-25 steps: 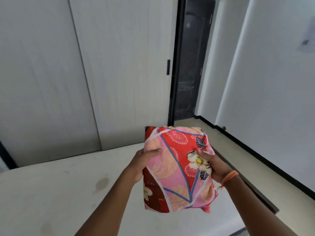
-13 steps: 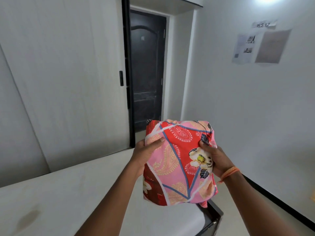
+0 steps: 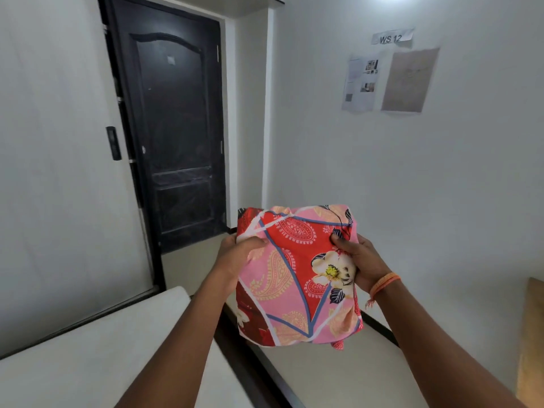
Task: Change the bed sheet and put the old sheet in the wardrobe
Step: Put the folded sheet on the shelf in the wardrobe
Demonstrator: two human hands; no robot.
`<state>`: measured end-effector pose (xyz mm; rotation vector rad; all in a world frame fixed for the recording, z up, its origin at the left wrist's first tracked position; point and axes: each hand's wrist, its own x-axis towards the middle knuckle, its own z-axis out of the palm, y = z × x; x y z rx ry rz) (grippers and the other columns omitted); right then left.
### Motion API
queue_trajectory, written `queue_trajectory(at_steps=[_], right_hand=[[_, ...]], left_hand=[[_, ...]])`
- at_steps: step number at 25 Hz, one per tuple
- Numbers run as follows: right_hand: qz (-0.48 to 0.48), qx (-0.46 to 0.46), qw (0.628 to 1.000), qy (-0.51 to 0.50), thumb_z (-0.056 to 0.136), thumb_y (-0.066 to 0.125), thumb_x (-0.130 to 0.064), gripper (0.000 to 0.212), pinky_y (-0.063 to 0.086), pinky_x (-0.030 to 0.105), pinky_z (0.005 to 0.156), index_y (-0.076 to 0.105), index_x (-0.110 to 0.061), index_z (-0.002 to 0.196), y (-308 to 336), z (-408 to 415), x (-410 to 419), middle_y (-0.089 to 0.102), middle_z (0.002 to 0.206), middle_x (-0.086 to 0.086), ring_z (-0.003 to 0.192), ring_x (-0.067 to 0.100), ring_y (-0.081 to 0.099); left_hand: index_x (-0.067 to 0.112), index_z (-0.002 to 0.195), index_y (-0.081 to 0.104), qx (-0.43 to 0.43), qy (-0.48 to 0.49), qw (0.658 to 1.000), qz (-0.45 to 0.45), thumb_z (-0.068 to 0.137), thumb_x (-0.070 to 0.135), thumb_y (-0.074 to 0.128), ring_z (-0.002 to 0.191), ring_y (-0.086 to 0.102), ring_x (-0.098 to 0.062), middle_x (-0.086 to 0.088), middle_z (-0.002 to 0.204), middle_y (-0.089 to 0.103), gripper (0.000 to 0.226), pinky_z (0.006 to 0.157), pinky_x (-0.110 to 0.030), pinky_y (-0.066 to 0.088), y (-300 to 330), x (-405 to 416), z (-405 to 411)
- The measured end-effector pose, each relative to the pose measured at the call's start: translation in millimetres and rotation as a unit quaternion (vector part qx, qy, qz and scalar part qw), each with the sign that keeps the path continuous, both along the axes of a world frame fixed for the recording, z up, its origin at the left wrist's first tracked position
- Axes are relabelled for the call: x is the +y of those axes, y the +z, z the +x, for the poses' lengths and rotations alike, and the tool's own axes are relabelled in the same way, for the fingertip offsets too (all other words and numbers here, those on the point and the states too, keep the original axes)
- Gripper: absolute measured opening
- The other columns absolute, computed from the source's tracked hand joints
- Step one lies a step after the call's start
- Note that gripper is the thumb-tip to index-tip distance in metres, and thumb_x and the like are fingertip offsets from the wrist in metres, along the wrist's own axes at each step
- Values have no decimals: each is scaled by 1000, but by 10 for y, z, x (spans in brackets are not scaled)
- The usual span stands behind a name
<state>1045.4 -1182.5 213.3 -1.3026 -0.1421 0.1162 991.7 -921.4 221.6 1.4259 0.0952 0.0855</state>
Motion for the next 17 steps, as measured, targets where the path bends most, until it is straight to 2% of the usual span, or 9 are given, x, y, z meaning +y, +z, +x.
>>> queue_trajectory(at_steps=[4, 8, 13, 15, 17], right_hand=[[-3, -17, 1000, 16, 86, 67, -16, 45, 57, 49, 83, 57, 0, 126, 191, 1178, -185, 67, 116, 26, 99, 41, 67], [-4, -2, 999, 49, 82, 71, -16, 47, 57, 50, 83, 60, 1, 124, 115, 2431, -80, 66, 115, 27, 98, 41, 68], [9, 6, 990, 139, 81, 73, -10, 44, 54, 55, 87, 61, 5, 121, -153, 4072, 454, 67, 113, 28, 102, 45, 66], [11, 17, 983, 182, 79, 76, -11, 43, 55, 55, 85, 63, 3, 118, -274, 4770, 739, 69, 109, 27, 98, 44, 67], [-5, 30, 971, 236, 81, 75, -13, 38, 55, 54, 84, 65, 1, 116, -325, 5423, 1009, 71, 106, 24, 95, 42, 69]], left_hand=[[17, 111, 67, -27, 14, 1000, 2, 79, 25, 81, 87, 75, -25, -5, 99, 76, 36, 79, -44, 60, 94, -250, 1099], [20, 110, 68, -23, 78, 997, -13, 78, 36, 80, 85, 75, -21, -1, 99, 76, 38, 72, -39, 61, 65, -339, 2093], [11, 101, 74, -3, 230, 972, -55, 77, 23, 83, 84, 75, -27, -7, 92, 77, 28, 82, -46, 60, -196, -142, 3317], [14, 97, 74, 8, 300, 952, -55, 76, 23, 84, 80, 75, -25, -5, 89, 78, 25, 78, -42, 61, -285, -35, 3815], [15, 104, 72, 30, 365, 929, -45, 75, 31, 84, 78, 75, -21, -2, 90, 77, 35, 70, -37, 62, -315, 73, 4252]])
